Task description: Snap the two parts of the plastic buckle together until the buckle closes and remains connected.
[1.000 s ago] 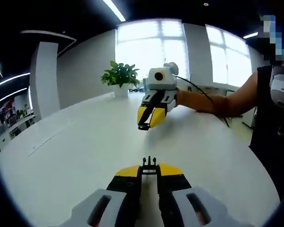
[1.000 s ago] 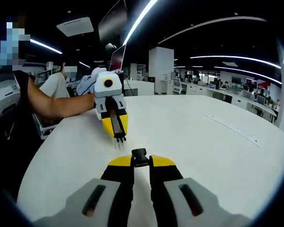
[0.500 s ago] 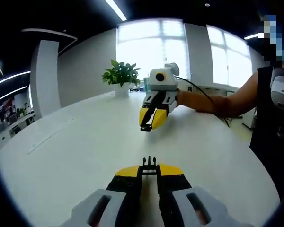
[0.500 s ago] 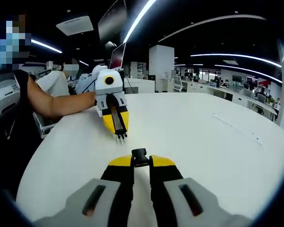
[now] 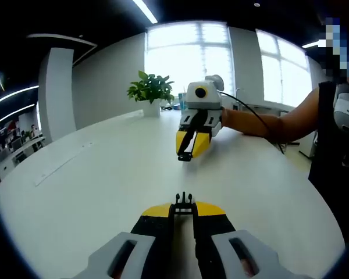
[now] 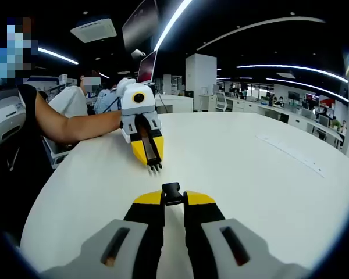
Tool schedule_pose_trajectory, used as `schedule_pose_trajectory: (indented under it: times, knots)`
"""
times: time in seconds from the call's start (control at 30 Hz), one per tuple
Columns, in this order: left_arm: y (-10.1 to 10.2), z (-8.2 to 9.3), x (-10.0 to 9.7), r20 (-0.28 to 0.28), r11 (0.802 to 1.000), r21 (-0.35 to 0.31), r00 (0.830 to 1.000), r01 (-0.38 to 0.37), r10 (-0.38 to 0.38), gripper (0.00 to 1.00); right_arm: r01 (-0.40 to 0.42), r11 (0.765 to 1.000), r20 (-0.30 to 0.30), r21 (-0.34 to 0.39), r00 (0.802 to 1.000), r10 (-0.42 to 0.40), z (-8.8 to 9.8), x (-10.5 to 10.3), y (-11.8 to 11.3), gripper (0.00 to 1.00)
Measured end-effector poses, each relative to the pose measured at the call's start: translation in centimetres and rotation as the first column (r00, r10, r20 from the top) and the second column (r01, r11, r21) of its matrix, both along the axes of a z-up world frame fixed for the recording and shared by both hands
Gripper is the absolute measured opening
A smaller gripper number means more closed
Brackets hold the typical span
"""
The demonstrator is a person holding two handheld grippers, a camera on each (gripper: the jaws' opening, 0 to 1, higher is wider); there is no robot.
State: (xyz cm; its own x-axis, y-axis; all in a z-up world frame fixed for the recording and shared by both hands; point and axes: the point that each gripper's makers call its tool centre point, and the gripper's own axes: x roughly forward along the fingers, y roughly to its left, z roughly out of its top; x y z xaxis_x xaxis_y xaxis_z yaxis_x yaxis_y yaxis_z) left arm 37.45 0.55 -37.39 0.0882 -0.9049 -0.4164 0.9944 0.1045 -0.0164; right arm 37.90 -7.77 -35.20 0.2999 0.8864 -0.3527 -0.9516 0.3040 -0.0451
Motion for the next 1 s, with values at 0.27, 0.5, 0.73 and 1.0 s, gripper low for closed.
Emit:
schedule_pose_trajectory:
  times: [0.27, 0.5, 0.73, 1.0]
  knots:
    - [0.0, 0.0, 0.0, 0.002, 1.0, 0.001, 1.0, -0.008, 0.008, 0.11, -0.007, 1.0, -0.002, 0.003, 1.0, 0.007, 0.0, -0.2, 0.3, 0.11]
    - [0.1, 0.1, 0.2, 0.01, 1.0, 0.013, 1.0, -0.023, 0.023, 0.11, -0.01, 1.0, -0.005, 0.004, 1.0, 0.01, 0.0, -0.4, 0.5, 0.11]
    - [-0.1, -0.1, 0.0, 0.004, 1.0, 0.021, 1.0, -0.014, 0.014, 0.11, -0.018, 1.0, -0.015, -0.007, 1.0, 0.018, -0.4, -0.6, 0.6, 0.11]
    - [-0.4, 0.0, 0.0, -0.002, 1.0, 0.017, 1.0, -0.013, 0.013, 0.11, -0.038, 0.999, -0.021, -0.035, 0.999, 0.037, -1.1, -1.0, 0.9, 0.11]
